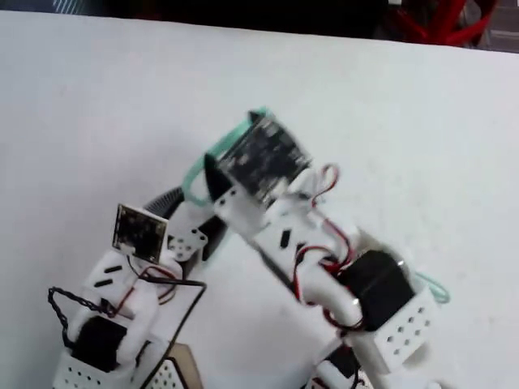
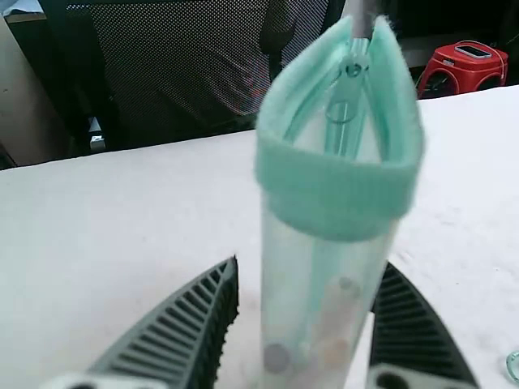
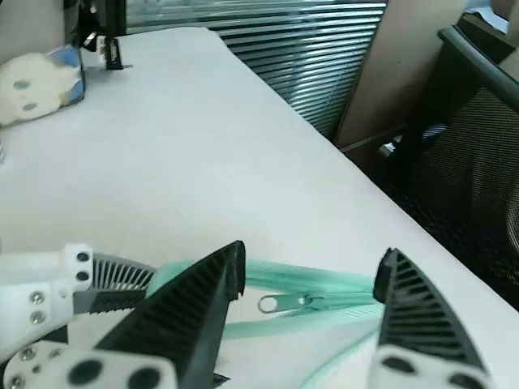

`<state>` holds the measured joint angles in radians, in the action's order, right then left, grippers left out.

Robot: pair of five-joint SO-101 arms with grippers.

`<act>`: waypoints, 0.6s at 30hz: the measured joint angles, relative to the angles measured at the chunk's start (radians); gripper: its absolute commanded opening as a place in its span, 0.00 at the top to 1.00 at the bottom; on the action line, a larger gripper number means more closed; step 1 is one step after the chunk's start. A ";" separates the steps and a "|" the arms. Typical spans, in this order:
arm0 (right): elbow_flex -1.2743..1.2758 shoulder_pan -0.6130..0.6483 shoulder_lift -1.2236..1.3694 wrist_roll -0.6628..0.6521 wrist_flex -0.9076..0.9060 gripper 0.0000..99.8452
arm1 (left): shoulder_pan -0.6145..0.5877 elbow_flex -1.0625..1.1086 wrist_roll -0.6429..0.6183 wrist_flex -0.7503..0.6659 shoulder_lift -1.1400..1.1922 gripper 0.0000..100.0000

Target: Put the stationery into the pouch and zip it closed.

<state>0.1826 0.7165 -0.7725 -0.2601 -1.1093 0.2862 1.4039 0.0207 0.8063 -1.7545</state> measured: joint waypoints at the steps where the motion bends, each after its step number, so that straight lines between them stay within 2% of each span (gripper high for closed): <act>1: -0.052 -0.020 0.032 0.020 -0.028 0.75 | -0.002 0.000 0.000 0.000 0.000 0.74; 12: -0.741 -0.051 0.608 0.066 -0.552 0.75 | -0.002 0.000 0.000 0.000 0.000 0.74; 14: -0.845 -0.051 0.672 0.066 -0.594 0.75 | -0.002 0.000 0.000 0.000 0.000 0.74; 18: -0.859 -0.048 0.686 0.000 -0.614 0.76 | -0.002 0.000 0.000 0.000 0.000 0.74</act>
<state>-0.6767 0.6690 -0.0867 -0.2601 -1.7231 0.2846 1.4039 0.0207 0.8063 -1.7545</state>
